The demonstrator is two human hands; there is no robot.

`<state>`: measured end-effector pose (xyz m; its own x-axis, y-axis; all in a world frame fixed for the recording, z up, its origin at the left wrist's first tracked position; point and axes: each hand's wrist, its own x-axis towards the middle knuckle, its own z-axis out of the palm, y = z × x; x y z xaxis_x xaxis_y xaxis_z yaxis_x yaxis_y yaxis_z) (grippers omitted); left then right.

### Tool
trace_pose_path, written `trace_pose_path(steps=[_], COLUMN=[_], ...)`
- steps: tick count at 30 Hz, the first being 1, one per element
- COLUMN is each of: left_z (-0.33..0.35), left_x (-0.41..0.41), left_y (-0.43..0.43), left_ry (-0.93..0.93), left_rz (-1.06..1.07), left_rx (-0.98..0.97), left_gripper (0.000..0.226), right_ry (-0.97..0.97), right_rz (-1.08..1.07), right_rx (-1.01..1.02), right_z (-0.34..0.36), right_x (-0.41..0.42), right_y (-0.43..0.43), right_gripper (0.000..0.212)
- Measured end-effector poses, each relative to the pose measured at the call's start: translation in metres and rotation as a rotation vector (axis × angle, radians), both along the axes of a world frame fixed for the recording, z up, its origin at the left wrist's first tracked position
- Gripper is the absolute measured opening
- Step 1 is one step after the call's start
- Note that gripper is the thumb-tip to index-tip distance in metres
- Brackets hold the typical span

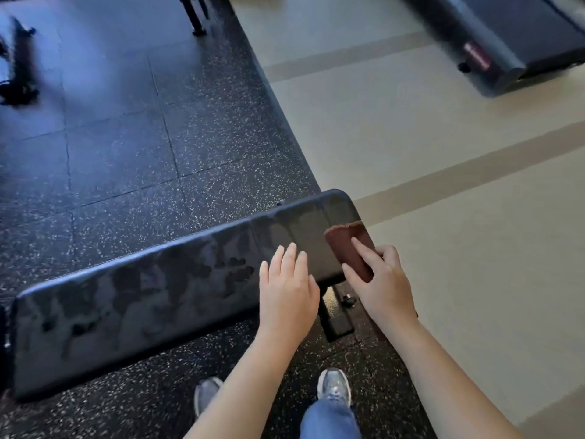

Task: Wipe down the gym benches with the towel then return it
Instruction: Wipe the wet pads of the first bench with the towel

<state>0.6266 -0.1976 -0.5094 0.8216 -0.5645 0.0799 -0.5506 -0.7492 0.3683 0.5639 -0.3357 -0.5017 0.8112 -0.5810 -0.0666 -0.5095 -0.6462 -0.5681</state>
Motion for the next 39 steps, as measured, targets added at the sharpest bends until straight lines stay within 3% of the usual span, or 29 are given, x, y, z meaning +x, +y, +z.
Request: trace_pose_path(steps=[6, 18, 24, 28, 33, 39], left_z=[-0.104, -0.269, -0.287, -0.285, -0.283, -0.287], left_x=[0.013, 0.081, 0.09, 0.091, 0.091, 0.091], left_y=[-0.036, -0.101, -0.108, -0.107, -0.11, -0.11], left_ry=[0.056, -0.077, -0.168, -0.11, -0.076, -0.084], left_rz=[0.028, -0.078, -0.125, -0.144, -0.126, -0.092], left_rx=[0.009, 0.012, 0.002, 0.049, 0.085, 0.087], left_gripper=[0.038, 0.048, 0.052, 0.055, 0.058, 0.06], right_ry=[0.014, -0.098, -0.027, 0.043, 0.064, 0.027], right_rz=[0.013, -0.144, -0.078, 0.092, 0.116, 0.203], right_rx=[-0.026, -0.235, -0.336, -0.344, -0.446, -0.323], right_z=[-0.103, -0.25, -0.272, -0.268, -0.272, -0.271], right_x=[0.011, 0.088, 0.094, 0.086, 0.095, 0.159], right_y=[-0.032, -0.082, -0.092, -0.099, -0.105, -0.157], right_gripper=[0.048, 0.049, 0.055, 0.061, 0.055, 0.05])
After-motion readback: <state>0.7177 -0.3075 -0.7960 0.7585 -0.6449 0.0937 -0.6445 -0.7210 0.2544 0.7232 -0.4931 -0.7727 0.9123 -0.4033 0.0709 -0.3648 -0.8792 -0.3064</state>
